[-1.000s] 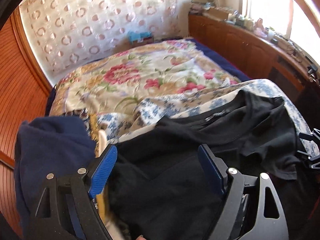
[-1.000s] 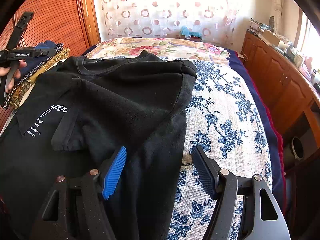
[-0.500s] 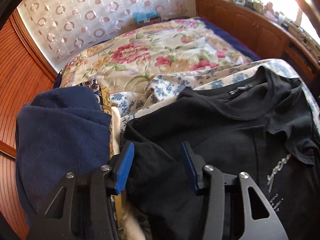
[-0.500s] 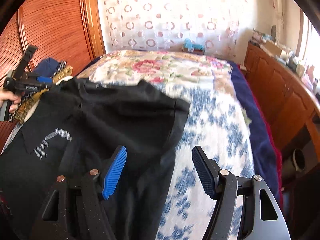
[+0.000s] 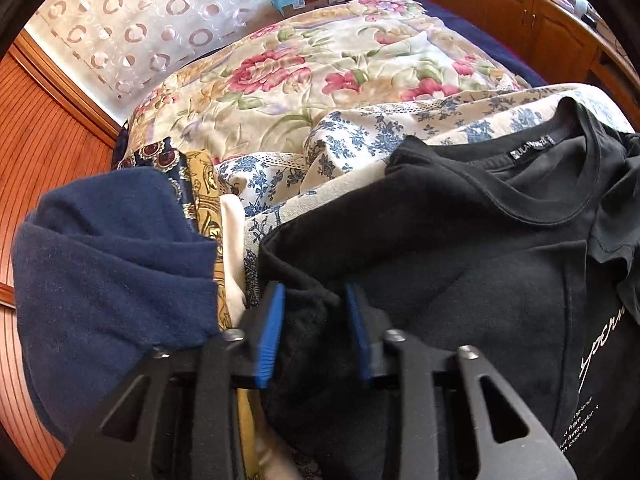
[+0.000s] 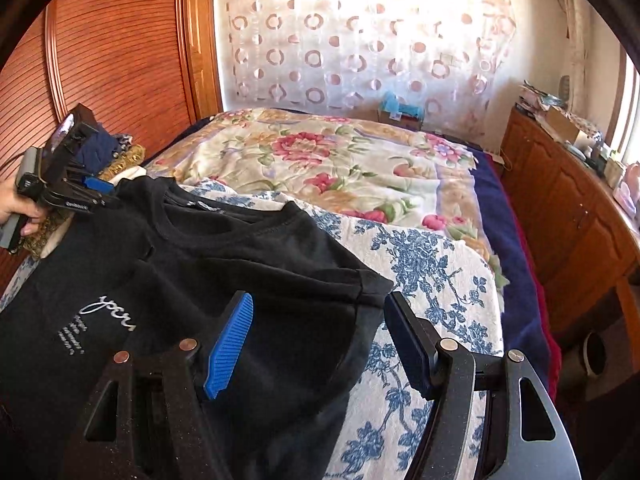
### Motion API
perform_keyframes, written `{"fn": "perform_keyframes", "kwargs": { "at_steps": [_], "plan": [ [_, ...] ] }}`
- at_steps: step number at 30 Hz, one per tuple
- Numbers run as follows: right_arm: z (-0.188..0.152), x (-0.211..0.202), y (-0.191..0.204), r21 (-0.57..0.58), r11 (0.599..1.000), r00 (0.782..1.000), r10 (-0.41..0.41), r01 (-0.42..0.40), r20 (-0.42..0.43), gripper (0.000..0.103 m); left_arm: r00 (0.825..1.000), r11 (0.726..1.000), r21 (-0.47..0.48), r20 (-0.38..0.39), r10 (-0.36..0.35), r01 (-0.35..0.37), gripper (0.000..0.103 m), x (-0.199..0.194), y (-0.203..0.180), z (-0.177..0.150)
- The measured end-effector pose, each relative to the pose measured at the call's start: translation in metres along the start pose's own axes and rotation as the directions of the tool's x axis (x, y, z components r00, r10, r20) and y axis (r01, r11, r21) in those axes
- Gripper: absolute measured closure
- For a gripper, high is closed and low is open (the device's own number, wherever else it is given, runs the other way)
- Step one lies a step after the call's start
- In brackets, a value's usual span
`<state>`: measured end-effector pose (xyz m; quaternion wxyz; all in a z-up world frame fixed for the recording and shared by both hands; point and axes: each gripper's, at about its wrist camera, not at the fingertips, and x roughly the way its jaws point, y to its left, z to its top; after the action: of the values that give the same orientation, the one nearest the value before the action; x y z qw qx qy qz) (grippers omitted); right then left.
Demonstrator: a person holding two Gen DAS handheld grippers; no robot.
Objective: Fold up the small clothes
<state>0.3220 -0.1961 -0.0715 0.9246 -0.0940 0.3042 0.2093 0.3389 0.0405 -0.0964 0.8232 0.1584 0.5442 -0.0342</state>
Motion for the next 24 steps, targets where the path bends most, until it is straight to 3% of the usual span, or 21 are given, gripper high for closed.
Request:
{"fn": "perform_keyframes", "kwargs": {
  "at_steps": [2,7,14,18,21,23,24],
  "plan": [
    [0.001,0.008,-0.007,0.005,1.000,1.000,-0.015,0.015,-0.009,0.033,1.000,1.000,-0.001,0.001,-0.012,0.012,0.092,0.000,0.001,-0.002],
    [0.004,0.025,-0.025,0.059,0.998,0.999,-0.027,0.030,-0.047,0.033,0.997,0.999,-0.022,0.076,-0.033,0.034,0.095,-0.018,0.004,-0.004],
    [0.008,0.038,-0.039,0.110,0.994,0.998,0.002,0.005,-0.060,0.033,0.963,0.995,-0.042,0.260,-0.073,0.087,0.096,-0.085,0.004,-0.016],
    [0.007,0.049,-0.045,0.157,0.986,0.996,0.064,-0.052,-0.069,0.033,0.949,0.995,-0.021,0.302,-0.088,0.099,0.096,-0.103,-0.001,-0.025],
    [0.008,0.058,-0.048,0.178,0.981,0.993,0.094,-0.079,-0.078,0.043,0.939,0.992,-0.028,0.328,-0.106,0.122,0.096,-0.107,-0.001,-0.030],
    [0.010,0.060,-0.047,0.172,0.981,0.993,0.097,-0.086,-0.060,0.062,0.930,0.989,-0.040,0.348,-0.120,0.143,0.096,-0.111,-0.002,-0.035],
    [0.010,0.062,-0.047,0.174,0.979,0.991,0.119,-0.106,-0.065,0.081,0.925,0.987,-0.046,0.357,-0.130,0.156,0.096,-0.113,-0.002,-0.038]
  ]
}}
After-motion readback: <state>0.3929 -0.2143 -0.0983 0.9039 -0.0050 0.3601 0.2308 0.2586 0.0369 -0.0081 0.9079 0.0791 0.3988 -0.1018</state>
